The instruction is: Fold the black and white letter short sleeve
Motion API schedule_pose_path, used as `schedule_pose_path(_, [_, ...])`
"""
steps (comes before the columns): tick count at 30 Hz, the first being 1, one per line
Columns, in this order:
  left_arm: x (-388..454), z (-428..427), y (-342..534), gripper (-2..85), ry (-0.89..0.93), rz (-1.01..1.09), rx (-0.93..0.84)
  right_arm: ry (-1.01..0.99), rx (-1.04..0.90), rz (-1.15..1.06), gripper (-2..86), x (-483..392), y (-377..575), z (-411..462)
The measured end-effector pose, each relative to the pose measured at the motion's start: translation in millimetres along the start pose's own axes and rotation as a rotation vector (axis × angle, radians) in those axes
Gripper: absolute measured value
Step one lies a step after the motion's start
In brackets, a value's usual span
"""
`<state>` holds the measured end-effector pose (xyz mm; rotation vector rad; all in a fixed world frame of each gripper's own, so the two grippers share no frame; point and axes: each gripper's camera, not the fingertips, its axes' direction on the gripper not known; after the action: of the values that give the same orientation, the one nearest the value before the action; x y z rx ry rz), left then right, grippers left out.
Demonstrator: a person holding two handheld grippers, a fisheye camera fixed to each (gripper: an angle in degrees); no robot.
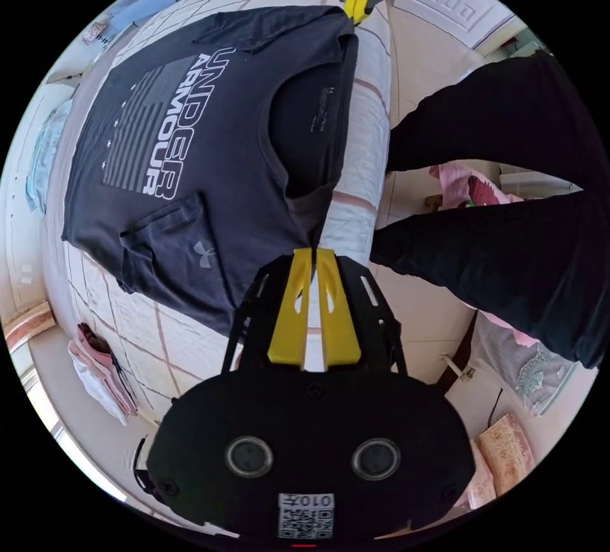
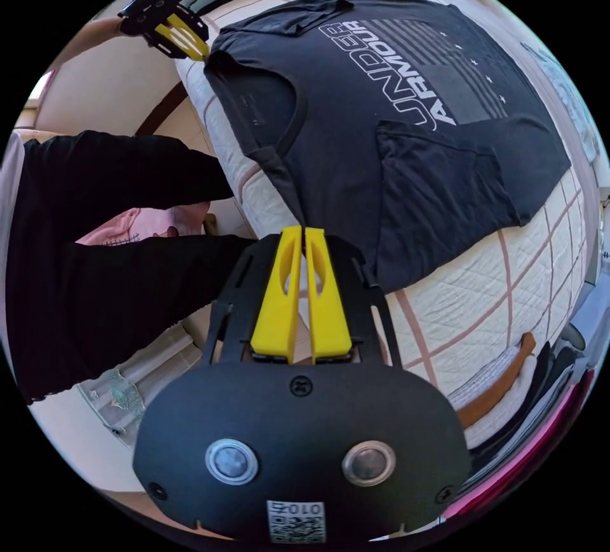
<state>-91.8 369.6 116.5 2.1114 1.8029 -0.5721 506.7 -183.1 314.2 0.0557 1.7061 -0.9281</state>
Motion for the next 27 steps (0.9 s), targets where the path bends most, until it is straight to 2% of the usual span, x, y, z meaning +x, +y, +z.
schedule_pose_path(3, [-40.0,-11.6,-9.6,-0.1,0.049,-0.002,-0.065,0.03,0.045,0.002,3.2,26.1,-3.7,-31.4])
schedule_pose_path(9, [-198.5,-43.3,-36.5,-0.1,0.122,0.016,-0.173,0.17,0.149,-0.086,3.1,134.0,-52.7,-113.4])
schedule_pose_path(14, [-360.0,11.8,-88.2,-0.1,0.188,0.07,-0.249,0.076,0.065,-0.097,3.1,250.6,-110.0,-98.4])
schedule_pose_path(18, [-416.4,60.0,-103.9,-0.1,0.241,0.014,-0.253,0.03,0.045,-0.025,3.1,307.5,-128.3,-66.3])
schedule_pose_path(21, [-437.9,83.1,-98.0,0.0,0.307,-0.04,-0.22,0.018,0.025,-0.027,3.2,318.2,-128.7,-55.6])
schedule_pose_path(27, [-467.2,77.2,-76.9,-0.1,0.318,-0.124,-0.039,0.002,0.011,-0.025,3.1,324.6,-108.7,-50.7])
